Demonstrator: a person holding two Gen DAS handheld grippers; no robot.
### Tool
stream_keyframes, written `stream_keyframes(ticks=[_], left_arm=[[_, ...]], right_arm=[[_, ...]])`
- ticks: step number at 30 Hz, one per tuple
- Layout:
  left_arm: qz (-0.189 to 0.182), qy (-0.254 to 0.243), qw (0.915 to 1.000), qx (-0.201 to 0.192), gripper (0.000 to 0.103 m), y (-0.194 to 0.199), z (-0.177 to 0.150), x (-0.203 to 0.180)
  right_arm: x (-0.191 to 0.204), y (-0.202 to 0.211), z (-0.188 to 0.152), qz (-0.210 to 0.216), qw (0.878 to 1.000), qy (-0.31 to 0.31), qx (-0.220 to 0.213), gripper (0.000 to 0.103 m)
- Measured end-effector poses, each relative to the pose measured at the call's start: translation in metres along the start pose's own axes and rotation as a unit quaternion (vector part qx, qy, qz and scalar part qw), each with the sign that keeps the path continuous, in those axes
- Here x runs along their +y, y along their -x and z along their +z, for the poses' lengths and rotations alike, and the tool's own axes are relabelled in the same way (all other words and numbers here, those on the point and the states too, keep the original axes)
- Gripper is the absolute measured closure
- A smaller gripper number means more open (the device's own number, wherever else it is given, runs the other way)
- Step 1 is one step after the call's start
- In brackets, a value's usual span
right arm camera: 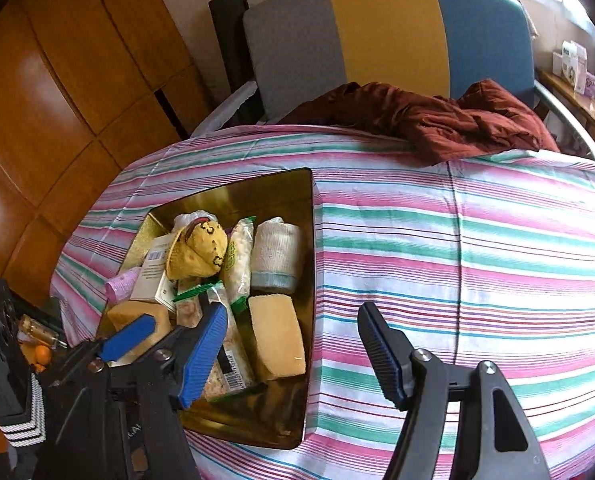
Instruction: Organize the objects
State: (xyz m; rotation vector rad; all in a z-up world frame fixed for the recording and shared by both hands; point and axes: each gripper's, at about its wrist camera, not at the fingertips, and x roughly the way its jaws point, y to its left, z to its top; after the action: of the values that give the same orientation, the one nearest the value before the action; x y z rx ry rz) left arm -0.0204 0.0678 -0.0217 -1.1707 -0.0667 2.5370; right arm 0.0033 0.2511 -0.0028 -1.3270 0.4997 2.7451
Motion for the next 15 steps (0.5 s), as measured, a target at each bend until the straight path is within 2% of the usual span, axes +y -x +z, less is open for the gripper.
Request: stream_keyframes(ticks=[3, 6, 9, 13, 15], left_arm=[[0.018, -0.007, 0.9998, -0.008, 0.042, 0.005, -0.002, 0.003], [0.035, -0.007, 0.9992, -0.018, 0.037, 0.012, -0.003, 0.010], [0.045, -0.004, 0.9987, -0.024, 0.025, 0.021, -0.004, 0.017], [0.062, -0.007, 0.9970, -0.046, 0.000, 0.043, -0.009, 0.029], [0.068, -0.005, 0.9957, -0.063, 0.000, 0.056, -0.012, 0.035]], right_arm=[[0.005, 0.003, -0.006, -0.026, 0.999, 0.012, -0.015, 0.028], [0.010, 0.006, -0.012, -0.042, 0.999, 0.021, -0.026, 0.028], [0.017, 0.008, -0.020, -0.062, 0.997, 0.032, -0.037, 0.028], [0.031, 0.013, -0.034, -0.105, 0.991, 0.054, -0.059, 0.027], [0.036, 0.014, -0.041, -0.115, 0.990, 0.057, -0.063, 0.026]])
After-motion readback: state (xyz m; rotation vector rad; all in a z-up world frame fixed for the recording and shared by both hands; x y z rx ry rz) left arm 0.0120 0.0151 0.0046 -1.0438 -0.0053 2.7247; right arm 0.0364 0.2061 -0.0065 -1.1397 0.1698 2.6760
